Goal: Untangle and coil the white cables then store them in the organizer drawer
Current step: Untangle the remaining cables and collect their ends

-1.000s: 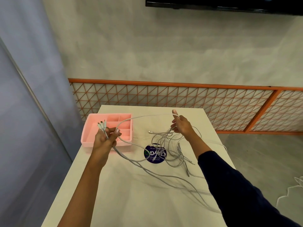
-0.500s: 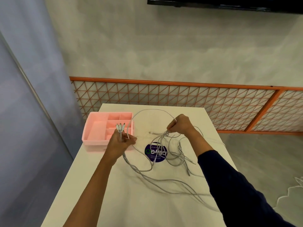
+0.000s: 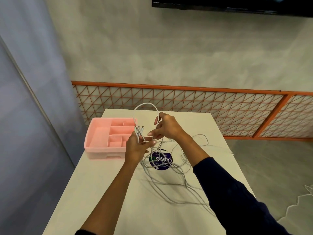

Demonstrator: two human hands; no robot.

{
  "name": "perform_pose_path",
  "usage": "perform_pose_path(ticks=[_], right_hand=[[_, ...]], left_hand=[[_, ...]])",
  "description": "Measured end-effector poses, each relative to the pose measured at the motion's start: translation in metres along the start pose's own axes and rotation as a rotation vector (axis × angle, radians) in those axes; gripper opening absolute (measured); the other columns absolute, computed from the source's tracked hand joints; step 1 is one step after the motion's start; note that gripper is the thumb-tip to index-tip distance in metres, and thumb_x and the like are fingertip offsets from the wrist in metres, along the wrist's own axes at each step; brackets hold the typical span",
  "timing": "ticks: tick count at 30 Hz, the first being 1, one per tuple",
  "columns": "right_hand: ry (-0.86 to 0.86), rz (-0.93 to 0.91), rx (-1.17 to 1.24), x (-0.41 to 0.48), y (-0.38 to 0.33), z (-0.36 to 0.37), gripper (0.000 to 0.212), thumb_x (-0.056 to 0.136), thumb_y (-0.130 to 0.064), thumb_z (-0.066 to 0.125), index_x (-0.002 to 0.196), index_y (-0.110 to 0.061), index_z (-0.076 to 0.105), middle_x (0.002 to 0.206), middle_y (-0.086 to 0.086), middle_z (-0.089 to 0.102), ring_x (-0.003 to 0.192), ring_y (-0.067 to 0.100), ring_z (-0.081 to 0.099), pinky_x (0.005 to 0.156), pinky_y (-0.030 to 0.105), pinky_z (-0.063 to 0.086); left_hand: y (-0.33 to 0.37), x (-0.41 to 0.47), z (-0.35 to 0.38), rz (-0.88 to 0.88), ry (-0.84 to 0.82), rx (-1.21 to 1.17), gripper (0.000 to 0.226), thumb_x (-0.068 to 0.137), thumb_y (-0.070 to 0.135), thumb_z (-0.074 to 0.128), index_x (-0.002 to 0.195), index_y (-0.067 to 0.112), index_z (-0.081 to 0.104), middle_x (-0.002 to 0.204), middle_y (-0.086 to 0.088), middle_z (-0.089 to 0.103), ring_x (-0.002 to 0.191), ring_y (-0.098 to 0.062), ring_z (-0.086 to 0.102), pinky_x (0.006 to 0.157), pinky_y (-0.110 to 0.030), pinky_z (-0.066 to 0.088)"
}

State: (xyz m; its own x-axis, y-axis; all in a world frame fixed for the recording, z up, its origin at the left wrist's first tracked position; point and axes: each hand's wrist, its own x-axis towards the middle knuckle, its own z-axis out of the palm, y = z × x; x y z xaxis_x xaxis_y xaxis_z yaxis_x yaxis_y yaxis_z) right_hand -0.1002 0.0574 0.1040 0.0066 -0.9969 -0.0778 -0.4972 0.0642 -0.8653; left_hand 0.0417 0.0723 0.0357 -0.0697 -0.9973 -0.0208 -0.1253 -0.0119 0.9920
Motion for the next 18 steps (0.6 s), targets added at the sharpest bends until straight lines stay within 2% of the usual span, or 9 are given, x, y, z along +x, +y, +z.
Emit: perform_pose_path(ticks=[2, 6, 9, 11, 14, 16, 18], right_hand=[[0.010, -0.001, 0.011, -0.002, 0.002, 0.003, 0.046, 0.063, 0.002, 0.085, 0.087, -0.004, 0.047, 0.078, 0.027, 0.067, 0.060, 0.034, 0.069, 0.059, 0.041, 0.061], [-0.013, 0.002, 0.182, -0.006, 0.009, 0.002, 0.035, 0.071, -0.007, 0.082, 0.087, -0.002, 0.051, 0.080, 0.028, 0.069, 0.060, 0.029, 0.069, 0.058, 0.032, 0.060], [0.019, 0.041, 0.256, -0.008, 0.020, -0.003, 0.026, 0.089, -0.025, 0.066, 0.084, -0.001, 0.056, 0.080, 0.020, 0.070, 0.062, 0.022, 0.069, 0.061, 0.031, 0.059], [-0.076, 0.097, 0.115, -0.008, 0.032, -0.009, 0.027, 0.095, -0.025, 0.058, 0.085, -0.002, 0.065, 0.083, 0.016, 0.072, 0.069, 0.019, 0.069, 0.064, 0.030, 0.057], [-0.267, 0.057, -0.145, -0.008, 0.055, -0.006, 0.017, 0.088, -0.012, 0.065, 0.101, -0.004, 0.073, 0.090, 0.005, 0.073, 0.081, 0.012, 0.067, 0.073, 0.022, 0.054], [-0.251, 0.003, -0.112, -0.009, 0.064, 0.005, 0.022, 0.084, -0.006, 0.069, 0.105, -0.006, 0.073, 0.089, 0.002, 0.072, 0.081, 0.006, 0.064, 0.079, 0.018, 0.050], [-0.198, -0.025, -0.012, -0.011, 0.066, 0.015, 0.022, 0.083, -0.005, 0.070, 0.105, -0.005, 0.073, 0.096, 0.009, 0.073, 0.082, 0.005, 0.065, 0.084, 0.018, 0.050]], left_hand=[[-0.001, 0.000, 0.002, -0.011, 0.014, -0.005, 0.046, 0.069, 0.004, 0.084, 0.104, -0.004, 0.056, 0.081, -0.011, 0.070, 0.058, -0.009, 0.064, 0.039, -0.018, 0.045], [-0.003, 0.002, 0.002, 0.000, 0.036, -0.002, 0.035, 0.071, 0.004, 0.082, 0.091, 0.007, 0.054, 0.074, -0.004, 0.069, 0.057, -0.006, 0.065, 0.040, -0.016, 0.043], [-0.005, 0.004, 0.000, -0.006, 0.042, -0.029, 0.036, 0.075, 0.007, 0.080, 0.084, 0.016, 0.047, 0.081, -0.009, 0.071, 0.069, -0.020, 0.068, 0.038, -0.018, 0.043], [-0.006, 0.005, -0.002, -0.021, 0.048, -0.055, 0.032, 0.074, 0.008, 0.081, 0.090, 0.007, 0.053, 0.082, -0.011, 0.072, 0.068, -0.019, 0.069, 0.038, -0.019, 0.043], [-0.004, 0.006, -0.004, -0.034, 0.050, -0.077, 0.042, 0.072, 0.010, 0.083, 0.098, -0.012, 0.058, 0.076, -0.008, 0.073, 0.058, -0.008, 0.068, 0.039, -0.018, 0.043], [-0.003, 0.008, -0.004, -0.029, 0.031, -0.086, 0.044, 0.070, 0.011, 0.084, 0.097, -0.014, 0.059, 0.077, -0.010, 0.073, 0.058, -0.009, 0.068, 0.041, -0.019, 0.043], [-0.003, 0.009, -0.003, -0.023, 0.021, -0.093, 0.046, 0.070, 0.011, 0.084, 0.097, -0.016, 0.059, 0.078, -0.013, 0.073, 0.056, -0.011, 0.067, 0.041, -0.020, 0.043]])
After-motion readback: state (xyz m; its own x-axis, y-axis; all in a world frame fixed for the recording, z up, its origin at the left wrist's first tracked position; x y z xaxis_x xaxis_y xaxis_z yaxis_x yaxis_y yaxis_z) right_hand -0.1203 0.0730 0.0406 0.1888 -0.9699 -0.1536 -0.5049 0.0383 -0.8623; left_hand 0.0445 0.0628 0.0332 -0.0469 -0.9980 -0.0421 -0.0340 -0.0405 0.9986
